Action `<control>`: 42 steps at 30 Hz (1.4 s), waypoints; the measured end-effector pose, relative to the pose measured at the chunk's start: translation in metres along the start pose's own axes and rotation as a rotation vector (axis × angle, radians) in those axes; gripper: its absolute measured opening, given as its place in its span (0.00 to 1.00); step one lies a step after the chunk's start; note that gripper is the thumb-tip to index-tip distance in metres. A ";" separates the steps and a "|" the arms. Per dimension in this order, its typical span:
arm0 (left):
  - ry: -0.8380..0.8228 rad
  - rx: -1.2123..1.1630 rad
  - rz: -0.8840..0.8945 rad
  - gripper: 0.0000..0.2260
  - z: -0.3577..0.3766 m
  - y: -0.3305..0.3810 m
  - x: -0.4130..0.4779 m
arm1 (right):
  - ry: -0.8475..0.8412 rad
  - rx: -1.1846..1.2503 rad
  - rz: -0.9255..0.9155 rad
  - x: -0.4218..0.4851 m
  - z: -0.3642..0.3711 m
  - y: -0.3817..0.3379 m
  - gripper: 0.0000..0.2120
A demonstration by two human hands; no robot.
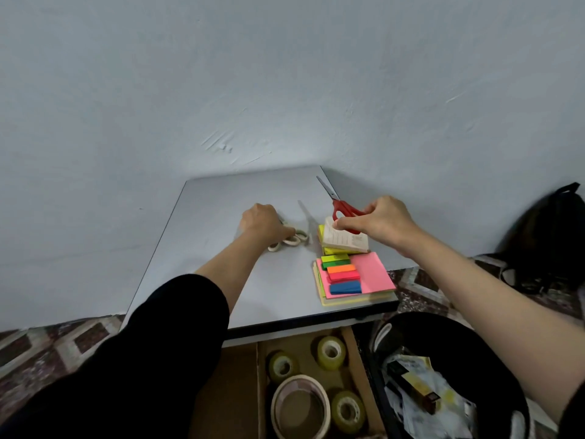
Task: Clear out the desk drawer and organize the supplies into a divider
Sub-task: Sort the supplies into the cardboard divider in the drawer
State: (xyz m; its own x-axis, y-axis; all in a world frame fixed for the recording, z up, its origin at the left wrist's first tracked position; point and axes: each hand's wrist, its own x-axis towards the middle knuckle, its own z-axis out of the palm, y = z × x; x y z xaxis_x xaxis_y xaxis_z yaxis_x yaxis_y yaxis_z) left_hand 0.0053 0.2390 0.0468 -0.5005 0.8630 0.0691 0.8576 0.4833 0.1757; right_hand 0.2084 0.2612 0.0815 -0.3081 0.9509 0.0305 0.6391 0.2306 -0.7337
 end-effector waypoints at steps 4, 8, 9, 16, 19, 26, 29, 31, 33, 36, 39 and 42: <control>0.032 -0.126 -0.031 0.20 -0.005 -0.010 -0.010 | 0.018 -0.022 -0.021 -0.008 -0.003 -0.010 0.20; 0.103 -0.261 -0.062 0.23 -0.026 -0.032 -0.035 | 0.031 0.015 -0.066 -0.028 -0.007 -0.026 0.18; 0.116 -0.300 -0.064 0.24 -0.032 -0.038 -0.046 | 0.028 0.028 -0.079 -0.037 -0.008 -0.029 0.18; 0.054 -0.467 0.008 0.15 -0.033 -0.086 -0.175 | -0.172 0.045 -0.117 -0.118 0.030 -0.011 0.20; 0.037 -0.464 0.120 0.10 -0.014 -0.099 -0.233 | -0.244 0.001 -0.095 -0.149 0.052 0.005 0.21; -0.213 -0.205 0.162 0.20 0.040 -0.134 -0.280 | -0.323 0.051 -0.029 -0.193 0.073 0.029 0.18; -0.277 -0.104 0.126 0.20 0.052 -0.141 -0.269 | -0.336 0.029 -0.030 -0.199 0.072 0.039 0.20; -0.305 -0.057 0.090 0.21 0.059 -0.140 -0.254 | -0.337 0.043 -0.020 -0.199 0.069 0.043 0.19; -0.363 -0.016 0.053 0.20 0.065 -0.135 -0.240 | -0.332 0.051 -0.014 -0.198 0.066 0.046 0.19; -0.471 0.032 0.035 0.19 0.081 -0.128 -0.223 | -0.324 0.047 -0.017 -0.195 0.064 0.050 0.22; -0.520 0.006 0.001 0.16 0.102 -0.124 -0.212 | -0.338 0.058 -0.016 -0.193 0.064 0.054 0.25; -0.523 -0.020 -0.022 0.16 0.118 -0.118 -0.207 | -0.343 0.049 -0.017 -0.190 0.063 0.058 0.28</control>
State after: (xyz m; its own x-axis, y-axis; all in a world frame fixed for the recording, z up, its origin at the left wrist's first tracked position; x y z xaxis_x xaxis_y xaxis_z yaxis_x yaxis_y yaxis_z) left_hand 0.0220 0.0205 -0.1039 -0.3878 0.8136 -0.4332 0.8428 0.5033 0.1906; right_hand 0.2592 0.0810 -0.0094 -0.5428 0.8203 -0.1803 0.5997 0.2282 -0.7670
